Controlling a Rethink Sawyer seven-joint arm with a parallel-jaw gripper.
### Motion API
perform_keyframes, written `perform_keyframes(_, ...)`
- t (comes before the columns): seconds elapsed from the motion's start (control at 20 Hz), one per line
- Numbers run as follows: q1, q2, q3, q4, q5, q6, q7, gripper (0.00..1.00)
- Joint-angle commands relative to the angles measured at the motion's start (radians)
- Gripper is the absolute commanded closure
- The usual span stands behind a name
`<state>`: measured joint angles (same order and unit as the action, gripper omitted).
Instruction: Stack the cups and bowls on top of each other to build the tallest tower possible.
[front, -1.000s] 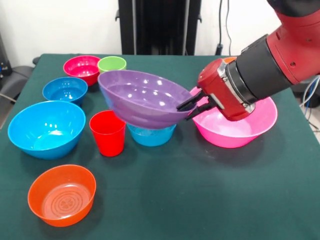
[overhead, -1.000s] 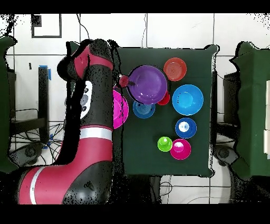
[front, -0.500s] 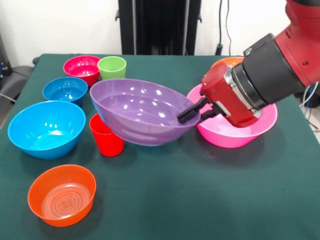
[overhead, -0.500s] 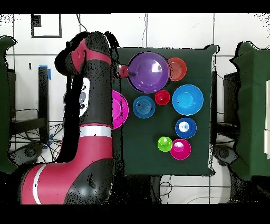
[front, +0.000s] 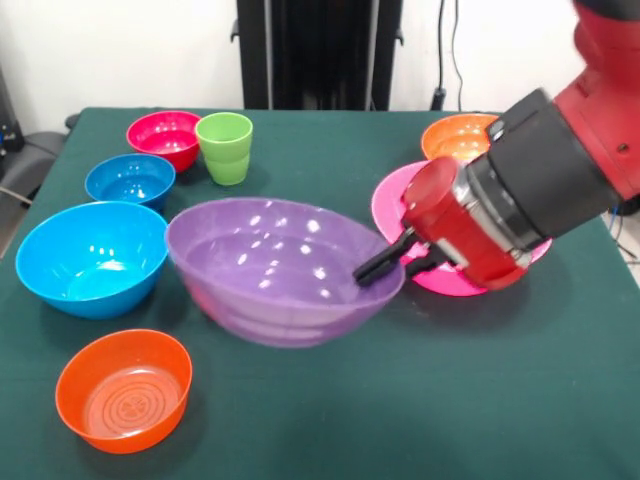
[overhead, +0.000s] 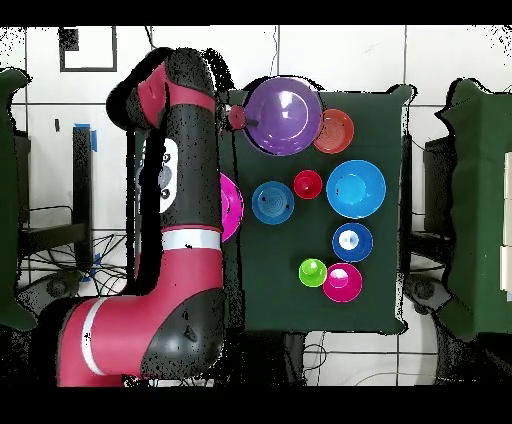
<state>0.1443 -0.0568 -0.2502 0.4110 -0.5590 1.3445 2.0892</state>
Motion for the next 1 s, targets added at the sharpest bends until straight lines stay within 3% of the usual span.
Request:
perform_keyframes(0.05, -0.101, 0.106, 0.138, -0.159, 0.014, 0.017, -0.408, 1.00)
perform_keyframes(0.6, -0.171, 0.180, 0.140, -0.213, 0.063, -0.046, -0.514, 1.00)
perform_keyframes(1.0, -0.148, 0.134, 0.094, -0.120, 0.086, -0.057, -0.461, 1.00)
